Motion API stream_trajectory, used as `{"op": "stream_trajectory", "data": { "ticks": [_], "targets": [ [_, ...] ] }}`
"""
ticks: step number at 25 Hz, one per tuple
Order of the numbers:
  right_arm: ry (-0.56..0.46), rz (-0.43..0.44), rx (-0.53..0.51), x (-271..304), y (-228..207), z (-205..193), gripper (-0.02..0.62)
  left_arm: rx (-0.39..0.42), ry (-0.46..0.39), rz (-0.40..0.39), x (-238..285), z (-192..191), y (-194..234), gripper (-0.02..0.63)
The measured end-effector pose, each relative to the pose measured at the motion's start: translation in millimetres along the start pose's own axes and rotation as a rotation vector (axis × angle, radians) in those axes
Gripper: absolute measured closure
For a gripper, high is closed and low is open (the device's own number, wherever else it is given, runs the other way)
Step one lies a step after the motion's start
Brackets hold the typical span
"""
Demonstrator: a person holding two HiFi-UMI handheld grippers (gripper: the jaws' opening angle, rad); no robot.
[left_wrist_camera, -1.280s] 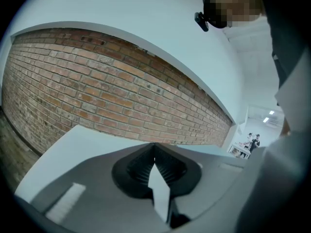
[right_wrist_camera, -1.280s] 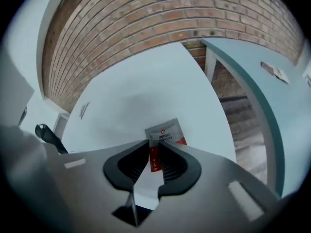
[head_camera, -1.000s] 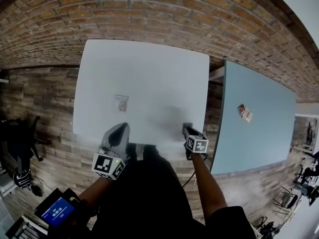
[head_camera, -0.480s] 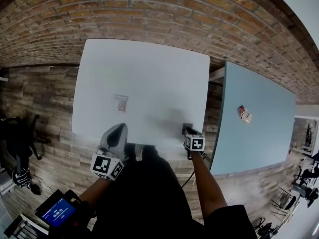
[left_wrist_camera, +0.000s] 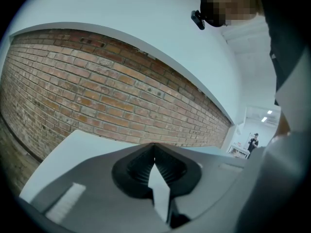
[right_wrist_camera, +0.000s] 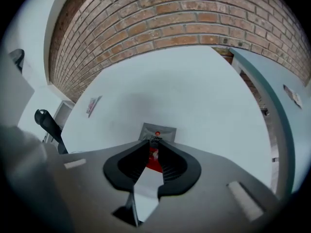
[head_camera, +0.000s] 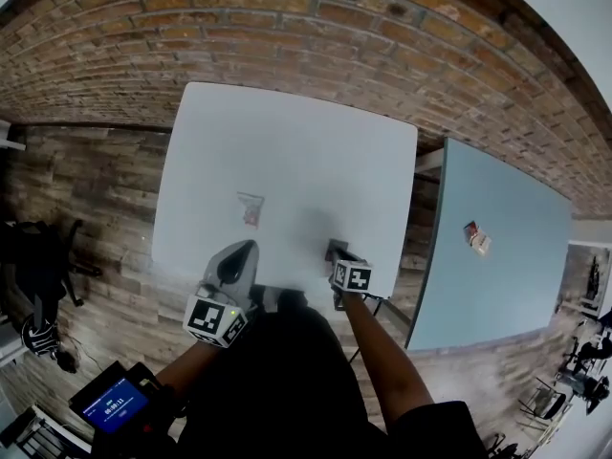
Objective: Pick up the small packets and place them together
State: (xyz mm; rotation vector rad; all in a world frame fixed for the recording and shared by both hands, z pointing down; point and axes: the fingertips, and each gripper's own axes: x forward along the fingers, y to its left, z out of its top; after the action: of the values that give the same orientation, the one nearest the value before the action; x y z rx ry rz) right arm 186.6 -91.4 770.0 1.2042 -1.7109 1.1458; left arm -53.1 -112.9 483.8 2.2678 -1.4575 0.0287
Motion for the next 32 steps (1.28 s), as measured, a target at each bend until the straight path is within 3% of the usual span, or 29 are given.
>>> {"op": "stream_trajectory", "data": {
  "ticks": [3,8,13,17,21,25,29,32],
  "targets": [
    [-0.003,0.046,-0.009,18.5,47.0,18.7,0.534,-0.012,-0.002,0.001,0.8,4.7,11.8,0.606],
    [-0.013,0.053,-0.040,42.7,100.0,51.8,0.543,-0.029,0.002,0.018,-7.5,5.8,36.2,0.606],
    [-0.036,0.015,-0.070,56.6,117.6,80.0,0.552,-0.052,-0.024,0.049,-11.2,13.6,66.6,0.604],
    [-0.036,-0.018,-0.095,51.9,118.9,79.8,0.549,-0.085,-0.024,0.043,-15.4,10.4,78.3,0.606],
    [-0.163,0.010,-0.057,26.4,118.8,92.9,0.538,-0.079,-0.032,-0.011,-11.9,15.2,74.2,0.604],
    [-0.305,0.028,-0.159,-12.9,141.5,106.8,0.522,-0.093,-0.042,-0.061,-10.8,16.4,81.5,0.604],
    [-0.479,0.148,-0.287,-75.9,180.4,113.6,0.592,-0.095,-0.054,-0.071,-20.6,13.7,81.6,0.604],
    [-0.593,0.214,-0.326,-127.7,202.8,107.6,0.592,-0.078,-0.081,-0.057,-36.5,17.5,71.2,0.606]
  ]
}}
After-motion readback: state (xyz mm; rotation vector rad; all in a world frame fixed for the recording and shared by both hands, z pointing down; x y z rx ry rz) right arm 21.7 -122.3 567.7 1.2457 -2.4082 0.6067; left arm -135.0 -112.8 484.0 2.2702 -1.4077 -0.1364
